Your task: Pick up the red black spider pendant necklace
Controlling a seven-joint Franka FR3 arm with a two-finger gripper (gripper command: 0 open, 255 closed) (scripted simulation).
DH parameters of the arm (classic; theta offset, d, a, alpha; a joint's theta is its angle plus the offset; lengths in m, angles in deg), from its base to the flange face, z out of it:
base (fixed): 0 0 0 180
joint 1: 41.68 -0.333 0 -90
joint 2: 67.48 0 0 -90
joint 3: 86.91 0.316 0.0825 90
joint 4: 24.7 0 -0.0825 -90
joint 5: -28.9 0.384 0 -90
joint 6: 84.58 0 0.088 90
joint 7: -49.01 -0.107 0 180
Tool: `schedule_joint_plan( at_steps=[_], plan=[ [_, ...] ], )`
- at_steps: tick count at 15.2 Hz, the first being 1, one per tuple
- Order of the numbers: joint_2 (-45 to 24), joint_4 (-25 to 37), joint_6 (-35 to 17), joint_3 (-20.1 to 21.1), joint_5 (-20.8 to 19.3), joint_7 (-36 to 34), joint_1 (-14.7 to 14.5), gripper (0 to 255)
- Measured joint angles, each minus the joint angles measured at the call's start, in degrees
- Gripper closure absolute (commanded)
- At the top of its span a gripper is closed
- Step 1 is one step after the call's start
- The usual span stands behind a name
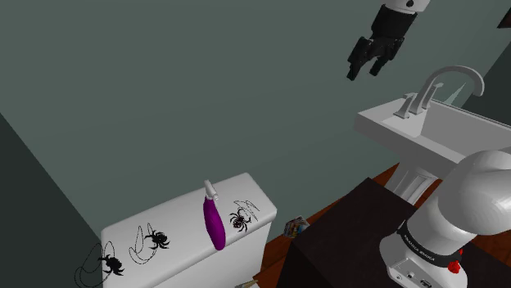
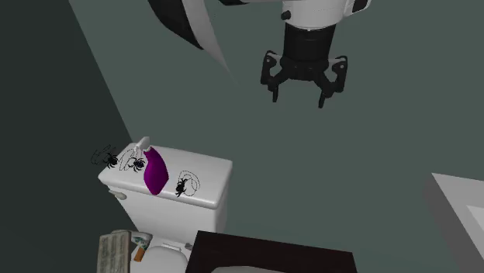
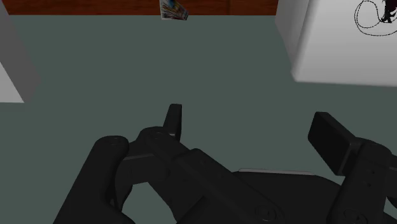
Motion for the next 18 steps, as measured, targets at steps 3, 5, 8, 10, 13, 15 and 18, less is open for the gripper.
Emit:
schedule_joint_plan(
  at_steps=[3, 5, 8, 10, 13, 15, 18],
  plan=[
    [-0.49, -0.98, -1.02, 1.32, 0.51, -1.27, -0.37, 0],
    [-1.24, -2.82, -2.96, 3.36, 1.32, -3.26, -0.96, 0],
    [-1.9, -5.64, -5.42, 6.6, 2.64, -6.39, -2.02, 0],
    [-4.0, -6.73, -7.92, 8.97, 3.48, -8.64, -2.6, 0],
    [-6.5, -7.75, -10.41, 12.35, 4.64, -11.93, -3.55, 0],
    [-8.7, -8.98, -13.09, 14.44, 5.15, -13.88, -3.93, 0],
    [-12.97, -9.35, -16.66, 18.19, 5.86, -17.56, -4.53, 0]
  ],
)
